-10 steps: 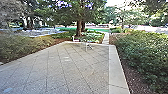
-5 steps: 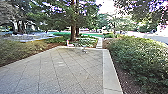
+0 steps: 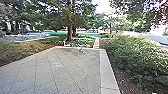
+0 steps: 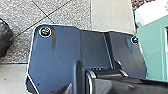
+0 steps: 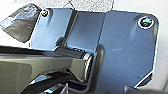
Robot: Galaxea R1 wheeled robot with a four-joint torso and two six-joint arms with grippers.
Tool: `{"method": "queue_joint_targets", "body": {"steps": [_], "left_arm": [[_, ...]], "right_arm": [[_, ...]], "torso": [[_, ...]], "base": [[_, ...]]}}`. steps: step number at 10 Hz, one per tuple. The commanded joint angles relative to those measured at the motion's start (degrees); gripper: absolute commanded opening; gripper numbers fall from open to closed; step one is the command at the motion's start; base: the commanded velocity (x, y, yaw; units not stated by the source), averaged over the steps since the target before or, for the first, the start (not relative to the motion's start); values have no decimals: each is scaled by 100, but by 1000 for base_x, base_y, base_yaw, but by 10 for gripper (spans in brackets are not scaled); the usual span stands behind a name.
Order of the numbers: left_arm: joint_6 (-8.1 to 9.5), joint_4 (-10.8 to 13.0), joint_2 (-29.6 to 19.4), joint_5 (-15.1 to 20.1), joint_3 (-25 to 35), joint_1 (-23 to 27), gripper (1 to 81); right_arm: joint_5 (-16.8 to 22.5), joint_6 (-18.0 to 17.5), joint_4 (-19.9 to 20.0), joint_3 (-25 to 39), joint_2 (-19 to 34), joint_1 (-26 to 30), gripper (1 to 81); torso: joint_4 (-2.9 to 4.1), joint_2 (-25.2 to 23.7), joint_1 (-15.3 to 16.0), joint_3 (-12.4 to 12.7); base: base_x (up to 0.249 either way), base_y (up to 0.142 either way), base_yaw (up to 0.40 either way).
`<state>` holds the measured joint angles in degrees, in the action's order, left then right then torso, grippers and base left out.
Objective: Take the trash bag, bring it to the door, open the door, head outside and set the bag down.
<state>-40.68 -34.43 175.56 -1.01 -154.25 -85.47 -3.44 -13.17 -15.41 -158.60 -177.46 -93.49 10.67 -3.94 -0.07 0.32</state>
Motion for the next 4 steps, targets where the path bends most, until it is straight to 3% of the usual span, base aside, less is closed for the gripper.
{"method": "queue_joint_targets", "body": {"steps": [1, 2, 3, 4], "left_arm": [[-28, 24, 42, 365, 26, 324, 811], [-28, -29, 15, 347, 0, 316, 811], [-27, -38, 32, 347, -122, 324, 811], [15, -47, 50, 347, -219, 333, 811]], "right_arm": [[256, 25, -6, 102, -82, 265, 811], [256, 16, 12, 102, -91, 247, 811], [256, 16, 3, 102, -99, 229, 811], [247, 16, -14, 102, -99, 168, 811]], "torso": [[40, 0, 7, 0], [-129, 0, 7, 0], [-214, 0, 7, 0], [-221, 0, 7, 0]], "base": [[0, 0, 0], [0, 0, 0], [0, 0, 0], [0, 0, 0]]}}
